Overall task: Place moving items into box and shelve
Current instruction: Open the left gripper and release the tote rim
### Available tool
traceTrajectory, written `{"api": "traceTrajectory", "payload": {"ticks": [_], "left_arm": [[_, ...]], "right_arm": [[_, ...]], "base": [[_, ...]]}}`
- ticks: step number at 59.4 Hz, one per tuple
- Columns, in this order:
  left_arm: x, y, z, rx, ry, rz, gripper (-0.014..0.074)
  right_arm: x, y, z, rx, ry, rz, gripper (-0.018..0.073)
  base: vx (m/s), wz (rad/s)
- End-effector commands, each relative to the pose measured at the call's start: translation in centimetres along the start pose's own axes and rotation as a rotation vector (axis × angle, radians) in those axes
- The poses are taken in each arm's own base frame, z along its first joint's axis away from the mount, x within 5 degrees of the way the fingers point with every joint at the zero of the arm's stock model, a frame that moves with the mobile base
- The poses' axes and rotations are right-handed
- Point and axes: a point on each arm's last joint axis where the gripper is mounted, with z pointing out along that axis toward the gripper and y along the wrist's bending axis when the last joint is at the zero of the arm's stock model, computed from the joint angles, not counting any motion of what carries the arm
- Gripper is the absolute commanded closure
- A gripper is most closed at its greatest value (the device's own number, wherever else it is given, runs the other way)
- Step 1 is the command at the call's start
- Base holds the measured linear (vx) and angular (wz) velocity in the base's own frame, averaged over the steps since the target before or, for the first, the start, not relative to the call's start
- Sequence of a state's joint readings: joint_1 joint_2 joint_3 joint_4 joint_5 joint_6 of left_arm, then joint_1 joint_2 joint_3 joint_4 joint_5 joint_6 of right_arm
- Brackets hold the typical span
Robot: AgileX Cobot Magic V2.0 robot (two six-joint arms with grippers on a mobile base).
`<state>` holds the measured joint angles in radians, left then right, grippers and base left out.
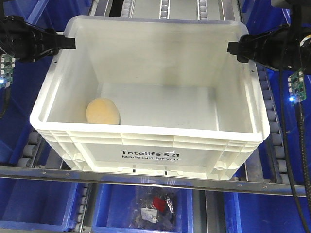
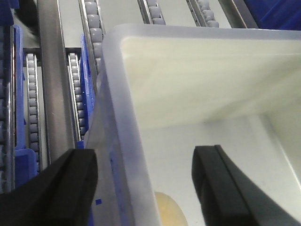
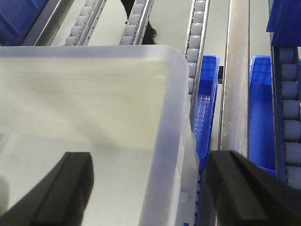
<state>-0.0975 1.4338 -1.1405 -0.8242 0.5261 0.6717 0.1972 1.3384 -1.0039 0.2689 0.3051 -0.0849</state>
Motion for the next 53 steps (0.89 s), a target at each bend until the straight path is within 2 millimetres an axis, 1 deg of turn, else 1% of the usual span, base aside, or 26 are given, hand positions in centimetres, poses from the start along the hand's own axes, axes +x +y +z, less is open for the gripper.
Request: {"api": "traceTrajectory", "payload": {"ticks": [1, 14, 17, 20, 23, 26, 33, 39, 41, 46, 53], "left_arm": [[-1.9, -0.8, -1.7, 0.000, -0.109, -0.002, 0.0094], [-1.8, -0.8, -1.7, -0.001, -0.107, -0.007, 0.0120], [-1.8, -1.0, -2.2, 0.001, -0.117, -0.002, 0.0123], [-1.6, -1.8, -3.0, 0.017, -0.127, -0.005, 0.0126], [-1.1, -2.5, -3.6, 0.031, -0.131, 0.002, 0.0126], [-0.4, -3.3, -4.8, 0.045, -0.140, 0.015, 0.0126], [1.8, -4.8, -7.6, 0.079, -0.155, -0.013, 0.0126], [4.2, -6.0, -10.7, 0.102, -0.189, -0.031, 0.0126], [5.3, -6.2, -11.9, 0.098, -0.204, -0.028, 0.0126], [7.9, -6.2, -14.3, 0.068, -0.232, -0.025, 0.0126], [11.9, -5.2, -16.7, -0.041, -0.317, -0.028, 0.0127]], "right_arm": [[-2.2, 0.3, -1.5, -0.005, -0.136, -0.013, 0.0076], [-2.2, 0.3, -1.5, -0.005, -0.136, -0.013, 0.0162], [-2.2, 0.3, -1.5, -0.005, -0.136, -0.013, 0.0179], [-2.2, 0.3, -1.5, -0.005, -0.136, -0.013, 0.0192], [-2.2, 0.3, -1.5, -0.005, -0.136, -0.013, 0.0207], [-2.2, 0.3, -1.5, -0.005, -0.136, -0.013, 0.0220], [-2.2, 0.3, -1.5, -0.005, -0.135, -0.013, 0.0247], [-2.2, 0.3, -1.5, -0.005, -0.135, -0.013, 0.0269], [-2.2, 0.3, -1.5, -0.005, -0.135, -0.013, 0.0276], [-2.2, 0.3, -1.5, -0.005, -0.135, -0.013, 0.0291], [-2.1, 0.3, -1.4, -0.005, -0.133, -0.013, 0.0309]], "base": [[0.00, 0.00], [0.00, 0.00], [0.00, 0.00], [0.00, 0.00], [0.00, 0.00], [0.00, 0.00], [0.00, 0.00], [0.00, 0.00], [0.00, 0.00], [0.00, 0.00], [0.00, 0.00]]}}
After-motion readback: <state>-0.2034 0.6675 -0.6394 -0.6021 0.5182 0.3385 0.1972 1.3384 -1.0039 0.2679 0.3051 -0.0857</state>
